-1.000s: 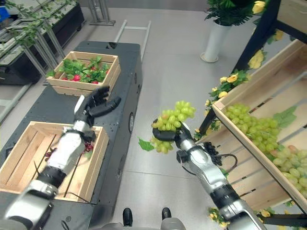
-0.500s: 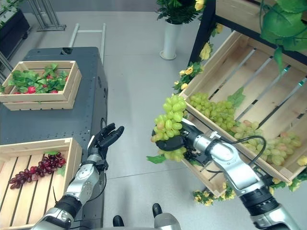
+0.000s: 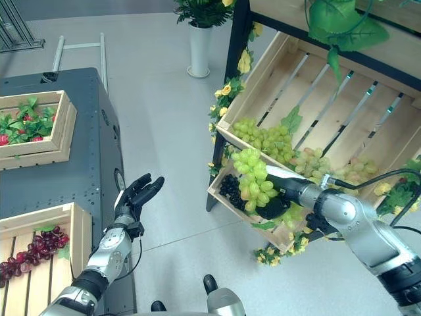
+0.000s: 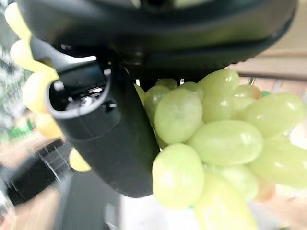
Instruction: Pick up the fruits from the basket on one side to the basket on the other side
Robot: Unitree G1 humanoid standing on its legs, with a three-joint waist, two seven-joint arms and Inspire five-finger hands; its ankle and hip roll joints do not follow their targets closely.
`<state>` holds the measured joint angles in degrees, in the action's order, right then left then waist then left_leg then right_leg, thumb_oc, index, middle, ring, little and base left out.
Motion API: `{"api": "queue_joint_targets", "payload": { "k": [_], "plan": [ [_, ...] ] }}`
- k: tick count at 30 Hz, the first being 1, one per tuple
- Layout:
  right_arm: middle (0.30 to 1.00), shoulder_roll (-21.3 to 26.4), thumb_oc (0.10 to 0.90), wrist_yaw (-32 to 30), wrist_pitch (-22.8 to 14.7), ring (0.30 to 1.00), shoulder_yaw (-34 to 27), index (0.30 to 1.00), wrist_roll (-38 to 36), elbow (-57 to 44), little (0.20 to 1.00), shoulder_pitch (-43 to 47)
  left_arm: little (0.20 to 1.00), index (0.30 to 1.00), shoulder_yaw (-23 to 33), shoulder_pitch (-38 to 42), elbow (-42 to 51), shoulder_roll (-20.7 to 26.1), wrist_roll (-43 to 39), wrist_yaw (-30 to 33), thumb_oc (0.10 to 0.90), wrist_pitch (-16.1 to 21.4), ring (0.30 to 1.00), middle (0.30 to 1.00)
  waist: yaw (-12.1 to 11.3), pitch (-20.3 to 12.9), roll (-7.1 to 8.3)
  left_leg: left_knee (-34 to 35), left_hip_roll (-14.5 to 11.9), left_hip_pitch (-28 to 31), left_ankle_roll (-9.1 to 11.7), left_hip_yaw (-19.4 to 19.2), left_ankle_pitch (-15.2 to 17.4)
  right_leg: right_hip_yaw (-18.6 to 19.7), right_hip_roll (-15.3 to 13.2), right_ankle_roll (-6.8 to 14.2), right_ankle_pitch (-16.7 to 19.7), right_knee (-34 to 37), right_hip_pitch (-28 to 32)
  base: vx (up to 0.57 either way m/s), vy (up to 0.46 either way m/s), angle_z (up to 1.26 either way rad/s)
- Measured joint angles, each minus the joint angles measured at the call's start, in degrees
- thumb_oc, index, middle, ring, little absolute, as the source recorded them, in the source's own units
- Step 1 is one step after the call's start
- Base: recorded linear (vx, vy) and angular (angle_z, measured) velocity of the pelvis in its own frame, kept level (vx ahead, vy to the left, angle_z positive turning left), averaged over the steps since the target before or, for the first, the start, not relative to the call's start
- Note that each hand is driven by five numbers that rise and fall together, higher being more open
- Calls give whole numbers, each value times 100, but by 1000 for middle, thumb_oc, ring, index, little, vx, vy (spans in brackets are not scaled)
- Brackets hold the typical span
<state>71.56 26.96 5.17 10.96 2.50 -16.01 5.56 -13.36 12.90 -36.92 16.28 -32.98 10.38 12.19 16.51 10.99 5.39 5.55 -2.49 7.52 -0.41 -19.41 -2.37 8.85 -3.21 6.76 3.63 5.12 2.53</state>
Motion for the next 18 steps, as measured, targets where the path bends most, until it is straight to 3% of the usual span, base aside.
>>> {"api": "queue_joint_targets", "payload": {
  "k": [7,12,18],
  "plan": [
    [300,331,400,-691,-638,300,-370,300,-142,-2,300,78,900,900,29,-23,-23,-13,1,-82,800,0,900,900,123,-2,0,0,-5,21,2,-15,5,27,14,-1,1,0,3,2,8,-2],
    [300,332,400,-1503,-692,300,-879,300,-174,175,300,376,900,900,29,-35,-62,-24,1,-128,800,-1,900,900,130,-10,-5,0,-4,38,5,-21,8,31,16,-6,5,0,17,6,13,0],
    [300,325,400,-1828,-664,300,-1056,300,-879,478,300,959,900,900,20,-57,-221,-24,213,-97,800,-3,900,900,33,-17,-14,-1,-12,52,6,6,7,19,23,-23,17,-2,44,-1,0,1]
  ]
}}
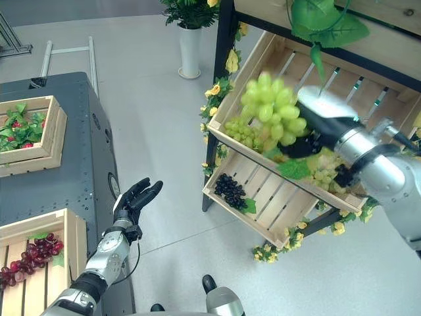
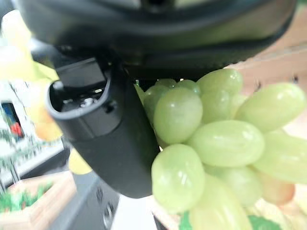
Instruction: Pick up the fruits from the basket on one side to the basket on the other side
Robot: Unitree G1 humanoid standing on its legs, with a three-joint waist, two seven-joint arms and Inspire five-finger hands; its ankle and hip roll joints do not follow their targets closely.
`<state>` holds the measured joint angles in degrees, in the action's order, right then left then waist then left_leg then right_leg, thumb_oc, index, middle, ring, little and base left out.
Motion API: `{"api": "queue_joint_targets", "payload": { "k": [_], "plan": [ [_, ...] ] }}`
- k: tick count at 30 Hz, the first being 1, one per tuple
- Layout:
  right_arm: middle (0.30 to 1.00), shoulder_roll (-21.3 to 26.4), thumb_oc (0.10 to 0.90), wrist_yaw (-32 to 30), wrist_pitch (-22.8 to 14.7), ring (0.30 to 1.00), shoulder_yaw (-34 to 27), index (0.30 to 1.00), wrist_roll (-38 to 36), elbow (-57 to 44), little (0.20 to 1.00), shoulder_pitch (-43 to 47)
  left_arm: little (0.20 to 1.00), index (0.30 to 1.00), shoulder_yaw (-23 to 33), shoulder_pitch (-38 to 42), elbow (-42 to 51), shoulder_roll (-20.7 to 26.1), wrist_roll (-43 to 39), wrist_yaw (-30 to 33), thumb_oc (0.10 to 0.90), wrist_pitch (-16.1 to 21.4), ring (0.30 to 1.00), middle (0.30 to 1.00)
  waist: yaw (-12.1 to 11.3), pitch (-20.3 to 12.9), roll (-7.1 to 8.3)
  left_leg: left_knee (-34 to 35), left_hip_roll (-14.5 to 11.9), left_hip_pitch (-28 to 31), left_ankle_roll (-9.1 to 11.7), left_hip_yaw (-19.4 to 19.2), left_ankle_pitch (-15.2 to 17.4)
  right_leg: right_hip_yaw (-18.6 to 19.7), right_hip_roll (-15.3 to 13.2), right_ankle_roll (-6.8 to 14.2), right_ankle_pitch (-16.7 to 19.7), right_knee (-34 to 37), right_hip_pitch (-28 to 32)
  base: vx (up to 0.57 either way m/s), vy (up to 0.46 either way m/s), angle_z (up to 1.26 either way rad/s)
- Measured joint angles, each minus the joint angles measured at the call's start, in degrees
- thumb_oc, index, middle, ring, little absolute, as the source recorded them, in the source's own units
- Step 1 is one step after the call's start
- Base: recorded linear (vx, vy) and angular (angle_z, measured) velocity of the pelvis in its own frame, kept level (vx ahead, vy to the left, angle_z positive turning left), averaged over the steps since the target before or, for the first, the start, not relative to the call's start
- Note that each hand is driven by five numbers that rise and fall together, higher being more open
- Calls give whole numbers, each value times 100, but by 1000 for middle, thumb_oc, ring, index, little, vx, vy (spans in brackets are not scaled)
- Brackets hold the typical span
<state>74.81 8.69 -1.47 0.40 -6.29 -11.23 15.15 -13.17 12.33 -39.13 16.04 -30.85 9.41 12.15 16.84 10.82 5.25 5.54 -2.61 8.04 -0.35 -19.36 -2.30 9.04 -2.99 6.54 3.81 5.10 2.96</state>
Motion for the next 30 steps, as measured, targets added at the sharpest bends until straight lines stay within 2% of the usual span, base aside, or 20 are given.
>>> {"api": "queue_joint_targets", "payload": {
  "k": [7,11,14,18,22,26,30],
  "plan": [
    [300,-281,400,1,192,300,5,300,-747,272,300,39,900,900,7,-87,-166,-19,103,142,800,-16,900,900,-267,-32,-5,0,-2,6,-1,113,-3,-86,-26,-13,-9,1,59,6,-15,8],
    [300,-347,400,1,307,300,29,300,-751,689,300,60,900,900,8,-247,-485,-38,104,135,800,-150,900,900,-393,-148,9,0,-11,-37,18,229,-18,-203,-23,-35,-27,2,67,15,-3,15],
    [300,-346,400,1,369,300,114,300,-447,904,300,157,900,900,7,-432,-488,-36,103,138,800,-178,900,900,-438,-164,32,0,-5,-53,21,260,-23,-219,-27,-35,-27,1,67,20,4,4],
    [300,-346,400,2,431,300,560,300,273,1483,300,469,900,900,6,-496,-492,-38,103,131,800,-176,900,900,-530,-215,103,0,-7,-70,23,315,-33,-306,-32,-37,-28,2,68,4,-5,4],
    [300,-346,400,4,647,300,1048,300,936,2210,300,796,900,900,3,-506,-468,-25,133,123,800,-175,900,900,-635,-232,129,0,-6,-91,24,341,-38,-337,-37,-39,-31,3,64,4,-7,3],
    [300,-346,400,7,841,300,1322,300,1278,2908,300,832,900,900,-12,-529,-357,40,208,23,800,-175,900,900,-742,-232,129,0,-7,-113,21,378,-41,-364,-36,-48,-38,3,58,0,-10,4],
    [300,-347,400,10,885,300,1863,300,1517,3746,300,1056,900,900,-59,-526,-347,129,206,-75,800,-176,900,900,-830,-232,127,0,-7,-122,20,393,-41,-381,-40,-53,-43,3,54,0,0,0]
  ]
}}
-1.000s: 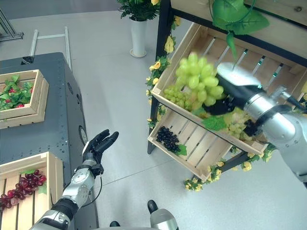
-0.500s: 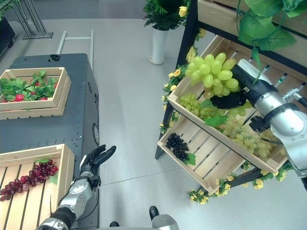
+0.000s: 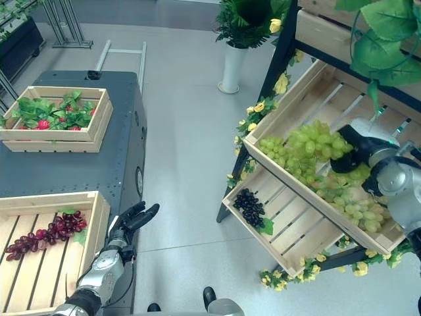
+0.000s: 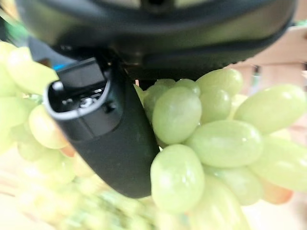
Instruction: Pick up the fruits from the basket on one side to the basket on the other side
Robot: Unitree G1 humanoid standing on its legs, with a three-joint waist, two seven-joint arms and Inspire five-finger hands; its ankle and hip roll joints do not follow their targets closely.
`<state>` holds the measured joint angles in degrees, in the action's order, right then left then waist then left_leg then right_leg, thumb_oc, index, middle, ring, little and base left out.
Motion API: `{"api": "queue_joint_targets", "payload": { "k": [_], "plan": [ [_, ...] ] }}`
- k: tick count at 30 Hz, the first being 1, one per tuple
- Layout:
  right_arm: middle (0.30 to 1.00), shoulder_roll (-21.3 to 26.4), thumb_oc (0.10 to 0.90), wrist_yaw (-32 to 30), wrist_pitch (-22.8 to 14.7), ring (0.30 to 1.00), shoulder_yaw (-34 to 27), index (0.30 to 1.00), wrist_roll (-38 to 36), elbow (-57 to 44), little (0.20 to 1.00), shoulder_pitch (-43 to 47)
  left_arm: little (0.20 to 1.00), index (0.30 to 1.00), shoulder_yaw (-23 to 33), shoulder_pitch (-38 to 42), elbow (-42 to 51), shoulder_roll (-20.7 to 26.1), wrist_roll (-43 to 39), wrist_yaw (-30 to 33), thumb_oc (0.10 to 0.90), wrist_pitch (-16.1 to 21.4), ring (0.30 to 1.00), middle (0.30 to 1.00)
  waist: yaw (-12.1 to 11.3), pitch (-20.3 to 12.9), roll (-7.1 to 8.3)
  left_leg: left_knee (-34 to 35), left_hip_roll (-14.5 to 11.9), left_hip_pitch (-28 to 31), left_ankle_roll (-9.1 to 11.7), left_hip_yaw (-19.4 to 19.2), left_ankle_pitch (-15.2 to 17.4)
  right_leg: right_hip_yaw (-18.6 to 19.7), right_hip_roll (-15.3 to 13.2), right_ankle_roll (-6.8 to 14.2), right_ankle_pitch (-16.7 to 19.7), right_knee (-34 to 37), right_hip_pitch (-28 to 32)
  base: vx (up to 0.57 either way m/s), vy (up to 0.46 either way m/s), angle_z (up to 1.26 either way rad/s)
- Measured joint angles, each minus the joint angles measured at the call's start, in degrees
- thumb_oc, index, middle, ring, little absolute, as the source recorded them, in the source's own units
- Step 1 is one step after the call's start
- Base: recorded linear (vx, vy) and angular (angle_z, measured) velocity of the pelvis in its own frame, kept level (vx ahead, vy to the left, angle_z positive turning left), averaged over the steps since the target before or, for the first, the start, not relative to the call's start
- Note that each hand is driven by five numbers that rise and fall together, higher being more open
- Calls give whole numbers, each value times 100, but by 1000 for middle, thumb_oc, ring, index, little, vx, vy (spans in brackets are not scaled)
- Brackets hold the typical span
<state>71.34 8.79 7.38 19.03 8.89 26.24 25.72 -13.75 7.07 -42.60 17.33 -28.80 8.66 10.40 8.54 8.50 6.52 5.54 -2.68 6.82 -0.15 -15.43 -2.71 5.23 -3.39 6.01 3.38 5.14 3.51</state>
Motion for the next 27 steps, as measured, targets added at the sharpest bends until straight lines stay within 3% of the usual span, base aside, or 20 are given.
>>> {"api": "queue_joint_targets", "payload": {
  "k": [11,12,13,27],
  "plan": [
    [300,-236,400,1,133,300,9,300,-1,786,300,201,900,900,-215,0,252,93,-8,-218,800,-1,900,900,-13,-1,-36,1,-5,-39,-3,108,-33,-113,-3,-14,-11,4,8,3,0,4],
    [622,-237,615,1,133,622,9,622,-1,837,622,201,900,900,-257,0,258,105,-8,-225,800,-2,900,900,-15,1,-52,1,-4,-42,-3,108,-33,-113,-4,-14,-11,3,5,0,0,0],
    [900,-237,800,0,129,900,9,900,-8,872,900,201,900,900,-302,-1,258,122,-9,-231,800,-5,900,900,-13,3,-70,1,-4,-43,-3,108,-33,-113,-4,-15,-11,3,4,0,0,0],
    [900,-239,800,-47,173,900,-96,900,-13,467,900,200,900,900,-387,-1,389,136,-15,-289,800,-8,900,900,123,4,-175,1,-8,-61,-2,104,-32,-93,2,-22,-16,2,-17,0,0,0]
  ]
}}
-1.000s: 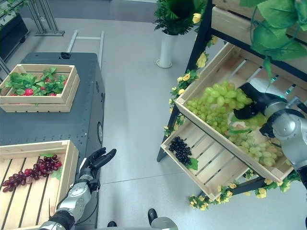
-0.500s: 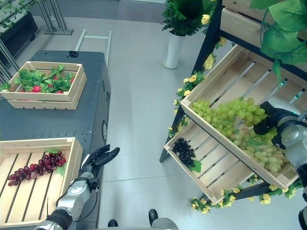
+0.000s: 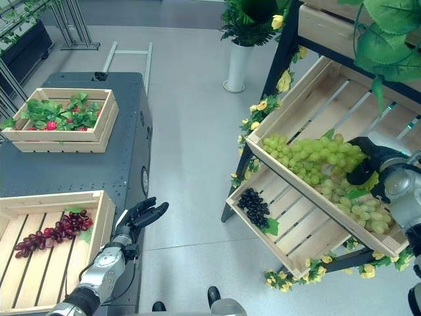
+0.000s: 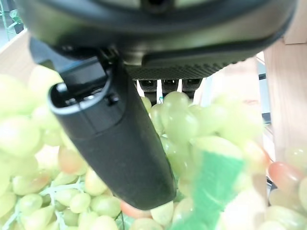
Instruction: Pick up the fruits from the basket on one side to the basket on the other side
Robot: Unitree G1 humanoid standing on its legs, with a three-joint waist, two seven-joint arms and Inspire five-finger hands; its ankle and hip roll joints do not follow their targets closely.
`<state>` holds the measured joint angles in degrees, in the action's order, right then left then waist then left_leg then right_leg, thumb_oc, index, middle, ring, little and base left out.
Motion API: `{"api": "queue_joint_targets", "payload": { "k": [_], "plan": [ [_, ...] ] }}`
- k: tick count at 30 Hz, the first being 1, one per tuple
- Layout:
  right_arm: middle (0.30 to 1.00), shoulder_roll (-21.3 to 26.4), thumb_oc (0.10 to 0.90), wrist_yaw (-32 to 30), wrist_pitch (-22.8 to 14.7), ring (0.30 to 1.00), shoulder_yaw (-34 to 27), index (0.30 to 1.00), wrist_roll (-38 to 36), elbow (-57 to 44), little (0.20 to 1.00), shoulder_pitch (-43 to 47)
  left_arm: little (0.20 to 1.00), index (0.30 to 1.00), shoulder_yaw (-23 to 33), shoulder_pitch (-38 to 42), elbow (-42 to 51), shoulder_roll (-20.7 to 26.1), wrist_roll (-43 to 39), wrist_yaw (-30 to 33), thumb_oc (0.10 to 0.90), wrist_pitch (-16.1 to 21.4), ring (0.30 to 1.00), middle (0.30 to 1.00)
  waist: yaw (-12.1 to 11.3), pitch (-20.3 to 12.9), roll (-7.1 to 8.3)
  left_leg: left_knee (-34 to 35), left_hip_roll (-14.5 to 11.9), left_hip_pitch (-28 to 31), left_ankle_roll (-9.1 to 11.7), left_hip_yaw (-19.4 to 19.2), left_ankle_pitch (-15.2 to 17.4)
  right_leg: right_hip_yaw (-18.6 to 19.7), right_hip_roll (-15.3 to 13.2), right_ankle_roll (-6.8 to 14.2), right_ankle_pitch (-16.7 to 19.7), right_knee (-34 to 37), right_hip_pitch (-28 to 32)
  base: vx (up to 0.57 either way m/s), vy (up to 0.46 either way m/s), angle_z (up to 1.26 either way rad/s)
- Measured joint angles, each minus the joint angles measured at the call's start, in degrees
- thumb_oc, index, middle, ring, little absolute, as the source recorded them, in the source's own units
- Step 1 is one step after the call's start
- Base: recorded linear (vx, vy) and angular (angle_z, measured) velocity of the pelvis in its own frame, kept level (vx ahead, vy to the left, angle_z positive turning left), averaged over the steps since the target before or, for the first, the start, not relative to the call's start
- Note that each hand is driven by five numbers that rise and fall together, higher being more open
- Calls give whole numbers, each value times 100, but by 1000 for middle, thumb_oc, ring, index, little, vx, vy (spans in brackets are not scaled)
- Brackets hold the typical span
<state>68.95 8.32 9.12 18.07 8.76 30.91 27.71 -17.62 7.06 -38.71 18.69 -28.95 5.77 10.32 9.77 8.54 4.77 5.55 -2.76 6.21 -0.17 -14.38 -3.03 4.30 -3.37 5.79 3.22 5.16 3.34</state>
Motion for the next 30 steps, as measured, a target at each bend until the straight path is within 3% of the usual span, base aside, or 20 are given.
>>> {"api": "queue_joint_targets", "payload": {
  "k": [15,20,24,30],
  "plan": [
    [900,0,800,47,187,900,-255,900,-18,-423,900,-40,900,900,2,0,1,-5,7,-12,800,0,900,900,151,1,-2,0,-2,-7,1,-32,1,36,5,1,1,-1,-23,0,0,0],
    [900,-110,800,-32,175,900,-1016,900,-30,-1359,900,-727,900,900,16,-15,4,-16,14,-14,800,-1,900,900,197,1,-2,1,-7,-11,0,-160,7,163,19,14,13,-3,-81,2,8,-12],
    [900,-554,800,-504,4,900,-1622,900,-75,-2204,900,-1363,900,900,40,-74,4,-20,16,-13,800,2,900,900,389,2,-3,1,0,9,-4,-199,24,205,20,21,17,-4,-82,4,30,-7],
    [900,-1028,800,-1125,-579,900,-2261,900,3,-3355,900,-2413,900,900,59,-88,5,-70,16,60,800,19,900,900,575,15,-44,2,4,92,-26,-380,85,381,18,43,27,-1,-86,1,31,-15]
  ]
}}
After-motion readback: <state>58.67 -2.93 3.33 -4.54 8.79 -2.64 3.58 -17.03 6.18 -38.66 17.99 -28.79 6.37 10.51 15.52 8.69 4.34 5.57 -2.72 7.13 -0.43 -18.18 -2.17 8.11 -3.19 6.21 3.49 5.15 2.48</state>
